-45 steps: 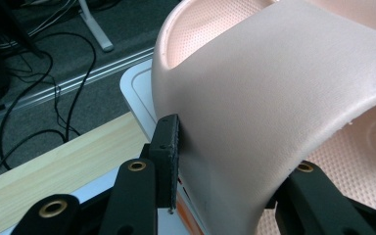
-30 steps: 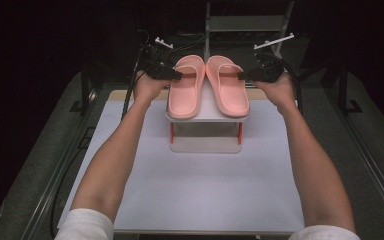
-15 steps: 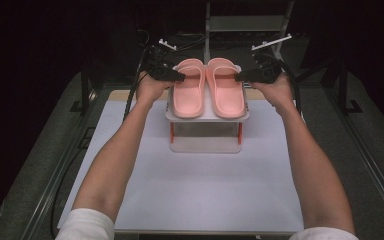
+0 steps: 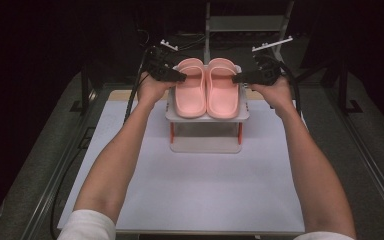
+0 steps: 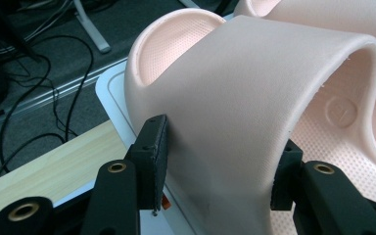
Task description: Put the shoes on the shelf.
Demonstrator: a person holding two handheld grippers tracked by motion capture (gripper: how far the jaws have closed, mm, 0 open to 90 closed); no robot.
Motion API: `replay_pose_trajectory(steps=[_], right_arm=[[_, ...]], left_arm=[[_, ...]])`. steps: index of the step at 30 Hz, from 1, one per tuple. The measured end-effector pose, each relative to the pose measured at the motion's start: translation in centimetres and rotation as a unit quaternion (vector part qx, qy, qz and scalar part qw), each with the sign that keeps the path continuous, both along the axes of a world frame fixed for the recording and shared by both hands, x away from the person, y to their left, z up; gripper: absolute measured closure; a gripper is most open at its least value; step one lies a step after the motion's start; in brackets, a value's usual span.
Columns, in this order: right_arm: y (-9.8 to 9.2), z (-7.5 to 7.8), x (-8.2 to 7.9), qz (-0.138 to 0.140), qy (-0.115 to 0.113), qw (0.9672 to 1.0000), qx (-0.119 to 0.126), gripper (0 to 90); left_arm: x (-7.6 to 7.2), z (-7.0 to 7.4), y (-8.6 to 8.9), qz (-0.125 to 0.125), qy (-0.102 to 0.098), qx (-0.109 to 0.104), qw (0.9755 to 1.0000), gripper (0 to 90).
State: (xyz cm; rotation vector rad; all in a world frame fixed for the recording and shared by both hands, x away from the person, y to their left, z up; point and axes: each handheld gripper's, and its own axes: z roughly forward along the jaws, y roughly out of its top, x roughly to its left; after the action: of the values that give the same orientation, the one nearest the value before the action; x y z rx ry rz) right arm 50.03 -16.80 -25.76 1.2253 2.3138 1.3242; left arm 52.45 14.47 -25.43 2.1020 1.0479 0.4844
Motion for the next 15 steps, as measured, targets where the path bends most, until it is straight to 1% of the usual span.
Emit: replay_pose_trajectory(steps=[4, 6, 7, 10, 12, 14, 15], right_arm=[[-0.43, -0.39, -0.18, -0.002, 0.001, 0.9998, 0.018, 65.8], [-0.53, -0.50, -0.13, 0.000, -0.002, 0.9998, 0.022, 65.4], [-0.50, -0.46, -0.12, -0.001, -0.002, 0.9998, 0.019, 65.1], [-0.54, -0.46, -0.12, -0.002, -0.006, 0.9998, 0.016, 64.1], [-0.69, -0.53, -0.18, -0.001, -0.004, 0.9997, 0.024, 63.7], [-0.80, -0.49, -0.36, 0.001, -0.007, 0.9994, 0.033, 63.2], [-0.80, -0.45, -0.46, 0.002, -0.013, 0.9993, 0.034, 62.6]], left_arm=[[-0.03, -0.10, 0.07, -0.001, 0.000, -0.003, 1.0000, 51.8], [0.03, -0.14, 0.17, -0.002, 0.002, -0.007, 1.0000, 51.6], [0.04, -0.14, 0.22, -0.002, 0.002, -0.009, 1.0000, 51.2], [-0.12, -0.32, 0.37, -0.004, -0.005, -0.025, 0.9997, 47.5], [-0.26, -0.35, 0.52, -0.004, -0.008, -0.024, 0.9997, 46.3], [-0.39, -0.25, 0.71, -0.003, -0.009, -0.026, 0.9996, 44.9], [-0.49, -0.12, 0.81, -0.004, -0.011, -0.027, 0.9996, 44.2]])
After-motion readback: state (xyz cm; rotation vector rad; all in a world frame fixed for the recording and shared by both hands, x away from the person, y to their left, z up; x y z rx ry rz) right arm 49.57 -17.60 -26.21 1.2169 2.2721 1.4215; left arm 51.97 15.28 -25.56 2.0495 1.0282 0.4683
